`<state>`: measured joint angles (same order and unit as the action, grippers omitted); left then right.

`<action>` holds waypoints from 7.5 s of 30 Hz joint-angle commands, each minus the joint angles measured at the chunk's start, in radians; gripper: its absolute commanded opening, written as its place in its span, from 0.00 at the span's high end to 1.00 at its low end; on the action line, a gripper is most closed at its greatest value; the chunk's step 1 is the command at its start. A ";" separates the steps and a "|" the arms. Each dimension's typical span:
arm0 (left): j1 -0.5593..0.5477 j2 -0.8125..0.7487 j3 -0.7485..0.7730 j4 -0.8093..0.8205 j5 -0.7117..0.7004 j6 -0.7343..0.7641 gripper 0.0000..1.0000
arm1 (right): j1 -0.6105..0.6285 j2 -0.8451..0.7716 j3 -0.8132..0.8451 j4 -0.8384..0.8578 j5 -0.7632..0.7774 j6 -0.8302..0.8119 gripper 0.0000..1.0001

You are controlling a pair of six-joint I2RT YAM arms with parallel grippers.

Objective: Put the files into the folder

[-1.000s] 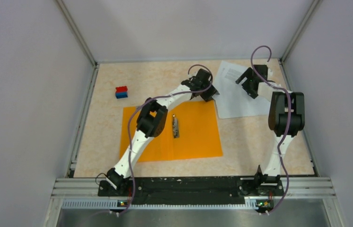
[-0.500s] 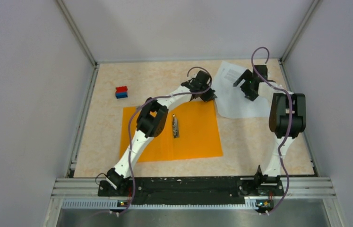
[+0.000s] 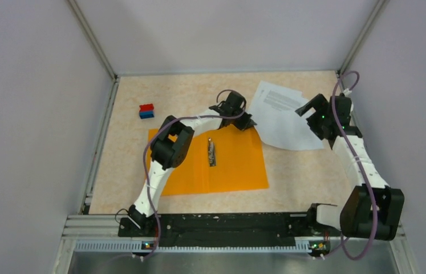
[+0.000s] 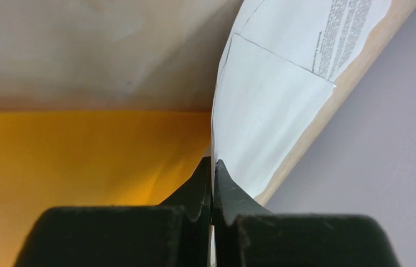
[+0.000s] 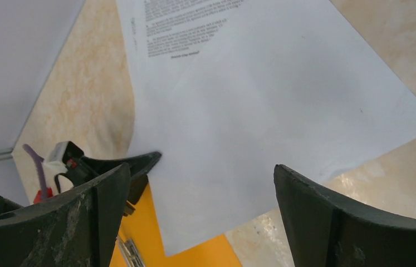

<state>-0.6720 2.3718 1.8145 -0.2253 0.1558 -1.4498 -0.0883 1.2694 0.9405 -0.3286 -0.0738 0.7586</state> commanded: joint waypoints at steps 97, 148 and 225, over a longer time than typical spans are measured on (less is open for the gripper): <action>0.023 -0.233 -0.083 -0.418 0.022 0.951 0.19 | 0.079 0.542 0.344 -0.078 0.208 -0.271 0.05; 0.004 -0.020 0.100 -0.459 0.145 0.987 0.27 | 0.285 0.379 -0.120 0.190 0.116 0.039 0.05; 0.032 -0.127 -0.022 -0.467 0.136 0.912 0.12 | 0.207 0.217 -0.355 0.189 0.089 -0.104 0.24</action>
<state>-0.6464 2.2486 1.8069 -0.6342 0.2554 -0.5983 0.0975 1.3987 0.6003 -0.0433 -0.0048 0.6998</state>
